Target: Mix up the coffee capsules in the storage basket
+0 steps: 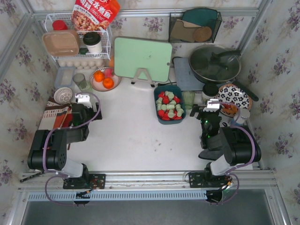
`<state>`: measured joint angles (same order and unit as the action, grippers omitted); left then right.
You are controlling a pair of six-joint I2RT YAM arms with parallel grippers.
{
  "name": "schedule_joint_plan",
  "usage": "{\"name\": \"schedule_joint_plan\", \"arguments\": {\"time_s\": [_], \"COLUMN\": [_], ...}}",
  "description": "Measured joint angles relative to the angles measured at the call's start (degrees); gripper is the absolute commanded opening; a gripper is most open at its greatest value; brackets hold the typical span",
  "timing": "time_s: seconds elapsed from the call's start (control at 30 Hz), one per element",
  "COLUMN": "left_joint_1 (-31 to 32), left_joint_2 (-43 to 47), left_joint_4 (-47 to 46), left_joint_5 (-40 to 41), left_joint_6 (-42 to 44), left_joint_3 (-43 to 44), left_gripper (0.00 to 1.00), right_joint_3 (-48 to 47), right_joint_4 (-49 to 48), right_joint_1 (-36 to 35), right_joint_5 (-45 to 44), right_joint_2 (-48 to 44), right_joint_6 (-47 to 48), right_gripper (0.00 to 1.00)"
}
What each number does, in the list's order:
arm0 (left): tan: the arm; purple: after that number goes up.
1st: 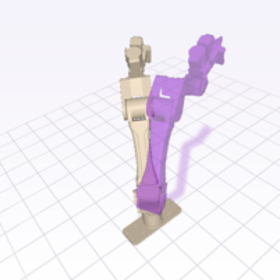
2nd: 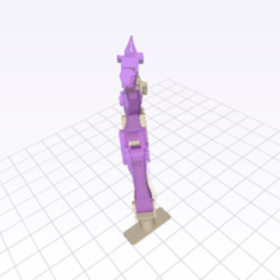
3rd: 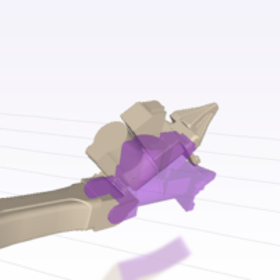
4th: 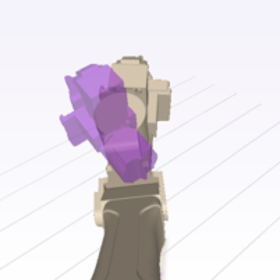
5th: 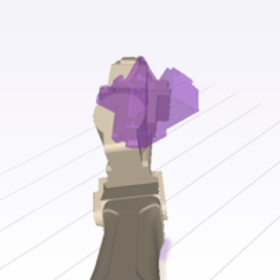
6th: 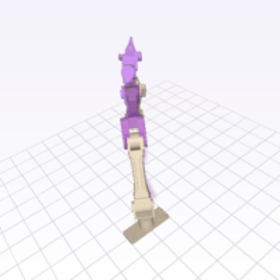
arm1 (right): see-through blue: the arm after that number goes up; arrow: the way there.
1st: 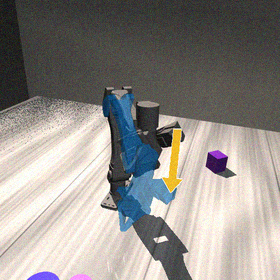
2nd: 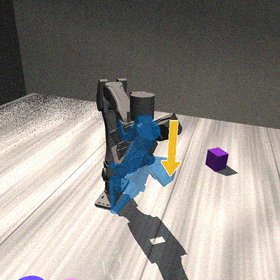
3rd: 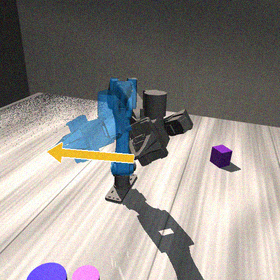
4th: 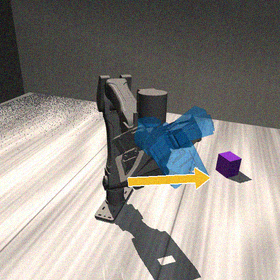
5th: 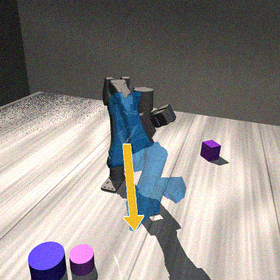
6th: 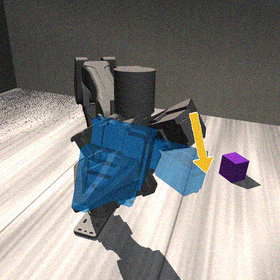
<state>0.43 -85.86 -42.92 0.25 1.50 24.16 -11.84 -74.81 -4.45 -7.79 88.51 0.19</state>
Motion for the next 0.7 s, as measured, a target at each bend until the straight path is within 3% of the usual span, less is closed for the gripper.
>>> {"name": "schedule_joint_plan", "arguments": {"time_s": [0.7], "left_joint_1": [0.3], "left_joint_2": [0.0], "left_joint_4": [1.6], "left_joint_5": [0.8], "left_joint_6": [1.0], "left_joint_3": [0.2], "left_gripper": [1.00], "right_joint_3": [0.0], "right_joint_4": [0.0], "right_joint_1": [0.0], "right_joint_5": [0.0], "right_joint_2": [0.0], "right_joint_6": [0.0], "right_gripper": [1.00]}}
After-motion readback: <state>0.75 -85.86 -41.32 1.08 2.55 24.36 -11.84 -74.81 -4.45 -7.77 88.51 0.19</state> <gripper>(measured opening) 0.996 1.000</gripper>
